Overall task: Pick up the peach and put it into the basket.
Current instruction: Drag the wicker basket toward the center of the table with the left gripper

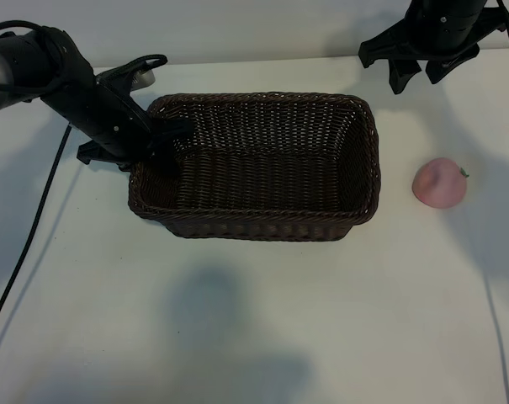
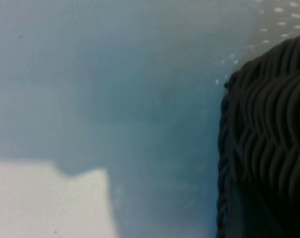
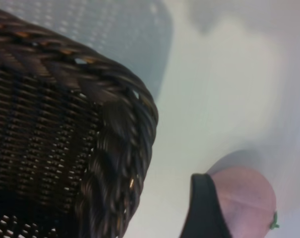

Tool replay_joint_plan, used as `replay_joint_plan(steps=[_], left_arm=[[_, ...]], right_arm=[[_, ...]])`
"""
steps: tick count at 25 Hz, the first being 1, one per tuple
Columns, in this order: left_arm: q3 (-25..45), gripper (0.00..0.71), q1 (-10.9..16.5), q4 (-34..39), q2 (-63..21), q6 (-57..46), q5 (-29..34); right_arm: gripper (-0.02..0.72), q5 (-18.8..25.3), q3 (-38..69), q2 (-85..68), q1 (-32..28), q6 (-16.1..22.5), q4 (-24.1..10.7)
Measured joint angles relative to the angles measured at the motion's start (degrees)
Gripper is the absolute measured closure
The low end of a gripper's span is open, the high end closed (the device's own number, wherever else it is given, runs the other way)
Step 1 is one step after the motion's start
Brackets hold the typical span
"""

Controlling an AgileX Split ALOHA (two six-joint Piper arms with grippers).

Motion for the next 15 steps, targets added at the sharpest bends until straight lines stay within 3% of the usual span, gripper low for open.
replay_joint_plan(steps=[4, 11, 15], left_arm=[[-0.05, 0.478, 0.00, -0.40, 0.00, 0.06, 0.07], [-0.22, 0.072, 0.00, 1.16, -0.91, 0.01, 0.77], [-0.22, 0.013, 0.00, 6.05, -5.24, -2.85, 1.75]], right_arm=[[0.220, 0.00, 0.00, 0.00, 0.00, 0.00, 0.00], [0.220, 0.00, 0.00, 0.00, 0.00, 0.00, 0.00], [0.220, 0.00, 0.00, 0.00, 0.00, 0.00, 0.00]])
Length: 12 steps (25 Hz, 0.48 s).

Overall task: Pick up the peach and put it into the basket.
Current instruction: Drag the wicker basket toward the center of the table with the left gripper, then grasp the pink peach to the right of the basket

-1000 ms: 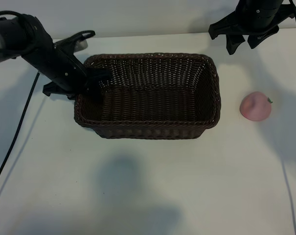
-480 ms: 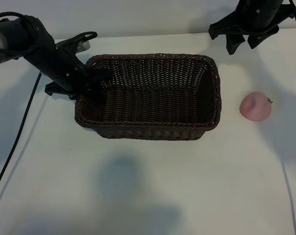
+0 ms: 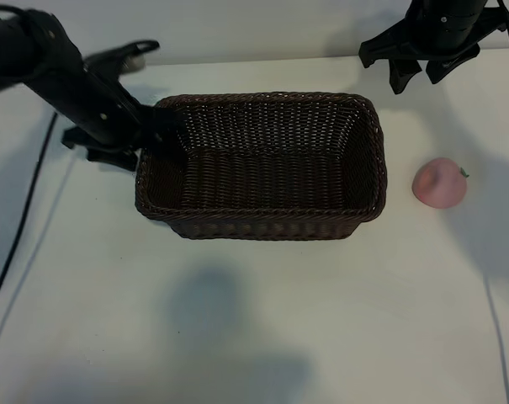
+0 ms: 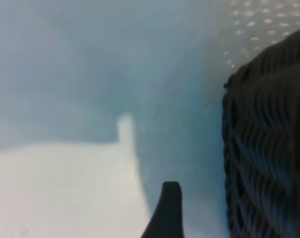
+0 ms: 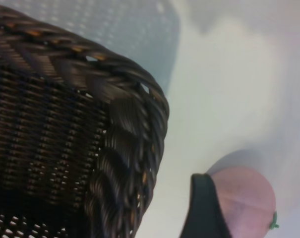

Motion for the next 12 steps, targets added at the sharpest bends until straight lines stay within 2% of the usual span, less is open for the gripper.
replay_joint_plan(steps=[12], left_arm=[[-0.07, 0.058, 0.00, 13.73, -13.23, -7.11, 5.14]], right_arm=[[0.220, 0.00, 0.00, 0.00, 0.00, 0.00, 0.00]])
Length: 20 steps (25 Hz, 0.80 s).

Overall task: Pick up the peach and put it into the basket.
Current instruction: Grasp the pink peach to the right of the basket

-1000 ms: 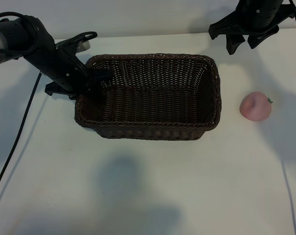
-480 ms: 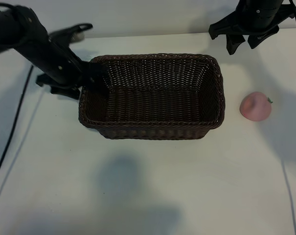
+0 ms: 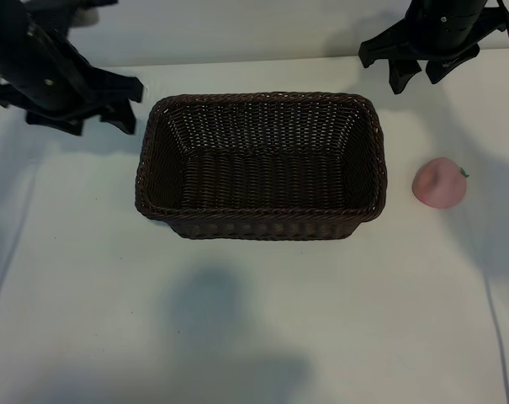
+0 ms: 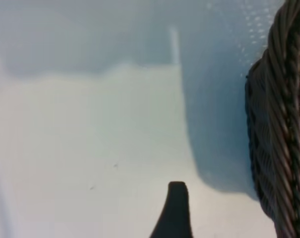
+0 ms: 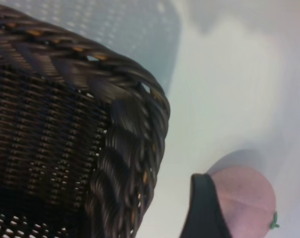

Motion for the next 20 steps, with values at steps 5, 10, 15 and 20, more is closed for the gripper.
replay_joint_plan(steps=[5, 10, 15, 20], left_arm=[[-0.02, 0.068, 0.00, 1.39, -3.55, -0.49, 0.81], [-0.02, 0.079, 0.00, 1.86, -3.71, -0.49, 2.12], [-0.02, 0.091, 0.00, 2.49, -3.75, -0.49, 3.00], [-0.02, 0.109, 0.00, 2.49, -3.70, -0.49, 3.19]], right_arm=[[0.220, 0.00, 0.00, 0.00, 0.00, 0.00, 0.00], [0.220, 0.00, 0.00, 0.00, 0.00, 0.00, 0.00], [0.220, 0.00, 0.00, 0.00, 0.00, 0.00, 0.00], [0.220, 0.00, 0.00, 0.00, -0.08, 1.05, 0.00]])
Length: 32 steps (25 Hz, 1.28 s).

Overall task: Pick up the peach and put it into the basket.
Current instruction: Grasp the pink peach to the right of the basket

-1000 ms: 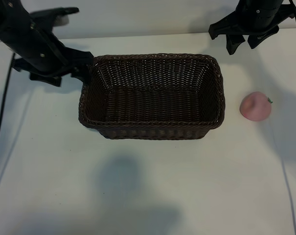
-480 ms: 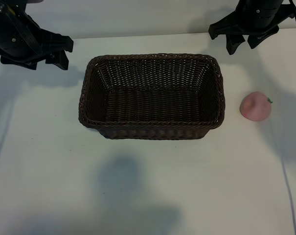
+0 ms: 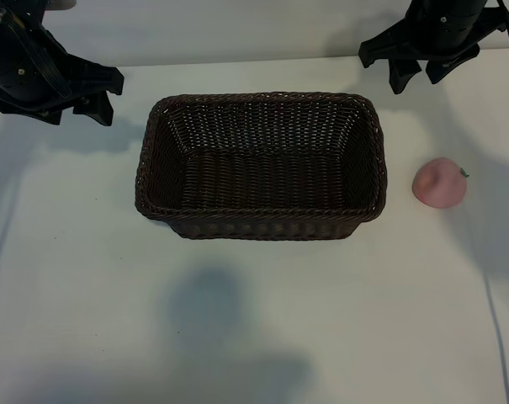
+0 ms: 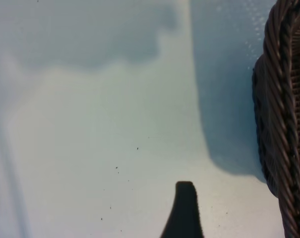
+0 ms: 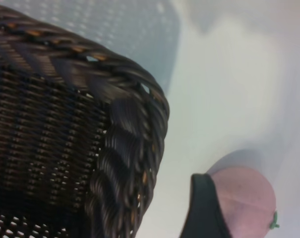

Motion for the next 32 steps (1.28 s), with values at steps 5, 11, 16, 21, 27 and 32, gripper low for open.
replay_joint_plan(steps=[5, 11, 16, 21, 27, 32], left_arm=[[0.00, 0.114, 0.00, 0.00, 0.00, 0.00, 0.61], [0.00, 0.114, 0.00, 0.12, 0.00, 0.00, 0.61], [0.00, 0.114, 0.00, 0.18, 0.00, 0.06, 0.50], [0.00, 0.114, 0.00, 0.18, 0.00, 0.06, 0.34], [0.00, 0.114, 0.00, 0.23, 0.00, 0.06, 0.34], [0.00, 0.114, 0.00, 0.23, 0.00, 0.06, 0.34]], right_arm=[[0.218, 0.00, 0.07, 0.05, -0.50, 2.15, 0.00], [0.218, -0.15, 2.68, 0.05, -2.30, 3.33, -0.94], [0.216, -0.15, 9.41, 0.05, -2.86, 3.33, -0.96], [0.216, -4.99, 16.98, -0.93, -2.86, 3.49, -0.96], [0.216, -16.96, 25.80, -1.78, -2.86, 4.24, -1.03], [0.259, -23.11, 30.41, -1.78, -2.86, 8.49, -6.62]])
